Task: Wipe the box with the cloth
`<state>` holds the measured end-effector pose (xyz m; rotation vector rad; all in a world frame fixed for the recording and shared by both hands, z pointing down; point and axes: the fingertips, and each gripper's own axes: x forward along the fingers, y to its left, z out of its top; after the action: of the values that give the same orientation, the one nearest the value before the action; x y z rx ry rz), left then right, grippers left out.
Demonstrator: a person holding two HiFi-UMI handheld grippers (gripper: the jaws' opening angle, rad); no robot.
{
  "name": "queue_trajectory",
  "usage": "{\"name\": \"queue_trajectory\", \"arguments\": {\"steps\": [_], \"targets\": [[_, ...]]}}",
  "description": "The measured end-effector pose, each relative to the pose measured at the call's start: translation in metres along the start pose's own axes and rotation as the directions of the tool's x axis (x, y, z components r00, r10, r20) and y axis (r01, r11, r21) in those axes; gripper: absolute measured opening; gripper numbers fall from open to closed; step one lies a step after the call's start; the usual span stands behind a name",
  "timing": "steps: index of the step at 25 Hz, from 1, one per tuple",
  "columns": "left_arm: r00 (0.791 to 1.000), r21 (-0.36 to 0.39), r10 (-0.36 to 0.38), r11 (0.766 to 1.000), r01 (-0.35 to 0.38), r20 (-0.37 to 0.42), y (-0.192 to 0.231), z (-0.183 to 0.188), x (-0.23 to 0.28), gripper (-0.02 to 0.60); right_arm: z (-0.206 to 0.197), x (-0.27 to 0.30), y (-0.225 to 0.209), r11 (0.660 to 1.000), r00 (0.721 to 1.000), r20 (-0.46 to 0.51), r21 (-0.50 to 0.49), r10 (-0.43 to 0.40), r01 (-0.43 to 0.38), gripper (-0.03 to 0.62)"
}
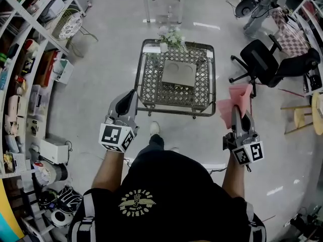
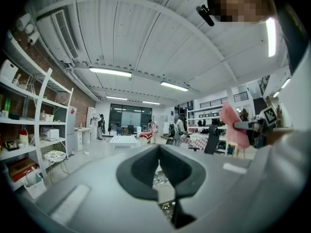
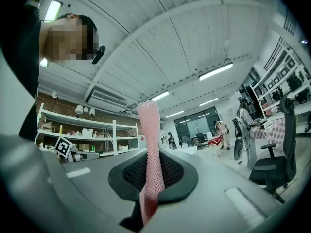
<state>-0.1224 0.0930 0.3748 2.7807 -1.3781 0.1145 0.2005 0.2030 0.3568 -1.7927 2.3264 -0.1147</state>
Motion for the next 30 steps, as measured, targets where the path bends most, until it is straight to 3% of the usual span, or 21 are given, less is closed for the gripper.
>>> {"name": "queue_trajectory", "arguments": {"steps": [17,25,30], "targets": [[0.995,-0.005,-0.09,0.996,0.09,-0.04,0.069,-0.007,0.107,0.0,-0.009,0.111,-0.009,0.998,0.999,-0.013,0.038,-0.04,0.041,0.018],[0.99,-0.018,-0.124,0.992,0.124,-0.058,0.114,-0.008,0.139,0.0,-0.016,0.152,-0.006,0.996,0.996,-0.026,-0.004,-0.089,0.089,0.018],[0.988,-0.025,-0.155,0.988,0.154,-0.024,0.138,-0.001,0.158,0.0,-0.013,0.175,0.003,0.993,0.993,-0.019,-0.026,-0.114,0.114,0.018]]}}
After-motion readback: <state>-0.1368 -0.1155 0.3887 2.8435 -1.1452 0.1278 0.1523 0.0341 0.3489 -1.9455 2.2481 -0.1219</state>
